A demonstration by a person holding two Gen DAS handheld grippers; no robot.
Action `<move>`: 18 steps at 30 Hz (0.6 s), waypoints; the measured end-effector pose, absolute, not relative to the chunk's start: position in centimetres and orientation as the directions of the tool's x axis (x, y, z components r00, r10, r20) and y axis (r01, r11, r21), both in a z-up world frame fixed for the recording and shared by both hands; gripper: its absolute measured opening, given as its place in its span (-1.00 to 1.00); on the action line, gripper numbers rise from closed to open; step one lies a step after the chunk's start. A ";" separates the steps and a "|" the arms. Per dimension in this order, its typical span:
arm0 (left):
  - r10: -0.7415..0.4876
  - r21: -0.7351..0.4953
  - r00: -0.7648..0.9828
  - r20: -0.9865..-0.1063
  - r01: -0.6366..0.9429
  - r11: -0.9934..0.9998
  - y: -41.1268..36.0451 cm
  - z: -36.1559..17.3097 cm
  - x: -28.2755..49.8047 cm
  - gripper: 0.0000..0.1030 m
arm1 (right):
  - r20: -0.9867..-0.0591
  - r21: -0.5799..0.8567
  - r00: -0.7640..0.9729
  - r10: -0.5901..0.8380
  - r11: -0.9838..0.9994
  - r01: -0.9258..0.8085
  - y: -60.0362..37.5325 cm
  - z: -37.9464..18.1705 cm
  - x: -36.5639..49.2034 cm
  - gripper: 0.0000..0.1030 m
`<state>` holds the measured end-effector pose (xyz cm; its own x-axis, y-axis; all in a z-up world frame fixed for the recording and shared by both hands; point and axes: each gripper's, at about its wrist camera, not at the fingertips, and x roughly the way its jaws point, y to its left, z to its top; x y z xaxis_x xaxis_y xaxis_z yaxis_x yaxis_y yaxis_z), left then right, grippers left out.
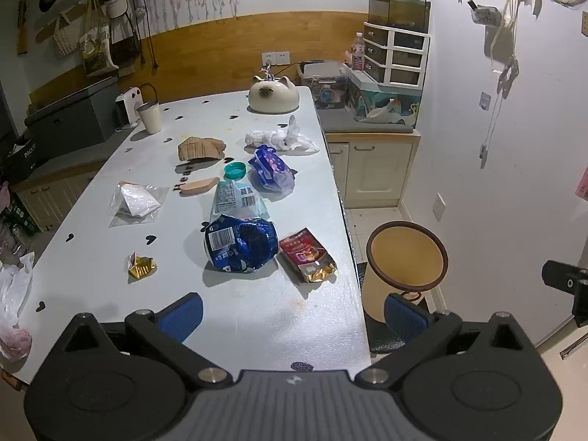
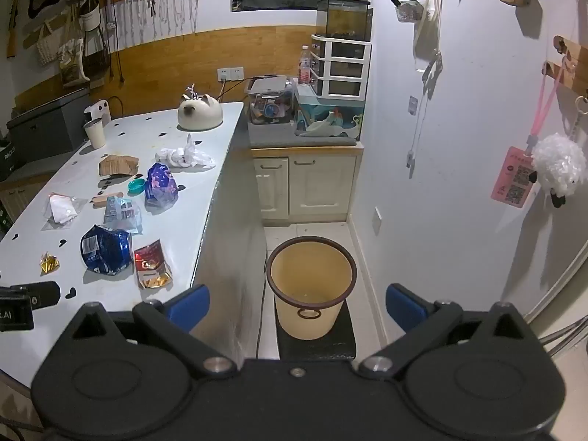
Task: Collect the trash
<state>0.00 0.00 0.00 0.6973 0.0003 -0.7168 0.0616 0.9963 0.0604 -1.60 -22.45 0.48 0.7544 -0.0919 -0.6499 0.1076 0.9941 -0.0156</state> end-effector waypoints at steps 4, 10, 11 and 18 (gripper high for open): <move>0.000 0.060 0.698 -0.716 0.062 0.996 0.0 0.0 0.0 1.00 | -0.647 -0.018 0.756 -0.094 0.994 0.109 -22.4 0.5 -1.7 1.00; -0.001 0.059 0.700 -0.714 0.061 0.996 0.0 0.0 0.0 1.00 | -0.646 -0.020 0.757 -0.095 0.994 0.108 -22.4 0.6 -1.8 1.00; -0.001 0.059 0.700 -0.714 0.061 0.996 0.0 0.0 0.0 1.00 | -0.646 -0.021 0.757 -0.096 0.994 0.109 -22.4 0.6 -1.8 1.00; -0.001 0.059 0.701 -0.714 0.062 0.996 0.0 0.0 0.0 1.00 | -0.645 -0.021 0.758 -0.095 0.994 0.107 -22.3 0.6 -1.8 1.00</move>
<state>-0.01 0.00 0.01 0.7005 -0.0013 -0.7136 0.0618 0.9963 0.0589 -1.83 -22.31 0.60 0.7583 -0.0952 -0.6449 0.1073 0.9940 -0.0207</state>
